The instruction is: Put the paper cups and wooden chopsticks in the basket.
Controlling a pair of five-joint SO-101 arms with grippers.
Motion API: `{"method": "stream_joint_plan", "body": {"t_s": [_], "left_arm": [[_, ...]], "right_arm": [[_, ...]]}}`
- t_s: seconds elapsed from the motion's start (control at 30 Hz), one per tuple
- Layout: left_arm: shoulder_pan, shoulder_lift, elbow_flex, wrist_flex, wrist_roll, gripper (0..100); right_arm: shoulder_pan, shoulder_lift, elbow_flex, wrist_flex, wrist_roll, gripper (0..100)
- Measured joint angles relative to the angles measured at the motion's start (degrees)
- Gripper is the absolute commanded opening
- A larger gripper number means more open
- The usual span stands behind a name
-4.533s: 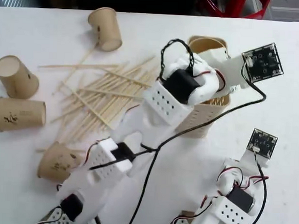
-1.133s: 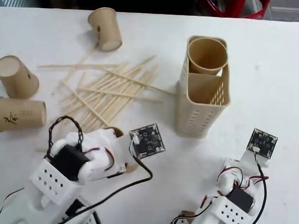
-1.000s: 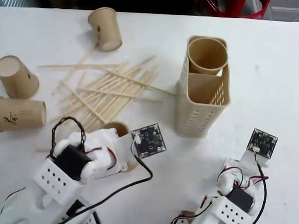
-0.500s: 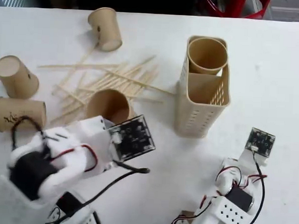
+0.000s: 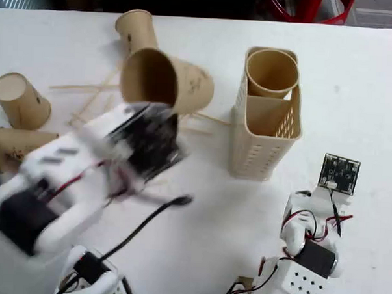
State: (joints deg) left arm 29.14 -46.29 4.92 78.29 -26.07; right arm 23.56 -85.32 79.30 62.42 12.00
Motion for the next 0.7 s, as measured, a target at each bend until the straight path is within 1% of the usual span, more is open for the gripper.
{"method": "stream_joint_plan", "body": {"t_s": [0.07,0.17,0.37,0.5,0.7], "left_arm": [[0.0,4.8,-1.9,-2.9,0.4,2],[0.5,12.0,-9.1,-4.2,2.9,2],[4.2,29.5,-25.8,-4.4,5.2,2],[6.8,40.4,-35.5,-4.4,5.3,2],[7.1,54.7,-46.5,-4.4,5.3,2]], "right_arm": [[0.0,-0.2,-0.5,1.7,0.0,1.9],[0.7,-2.8,-0.5,2.2,0.0,1.9],[4.7,-17.0,4.8,2.3,0.0,1.9],[7.3,-15.7,10.1,-1.5,1.8,1.9],[13.6,-15.6,16.1,-7.2,2.5,2.4]]}}
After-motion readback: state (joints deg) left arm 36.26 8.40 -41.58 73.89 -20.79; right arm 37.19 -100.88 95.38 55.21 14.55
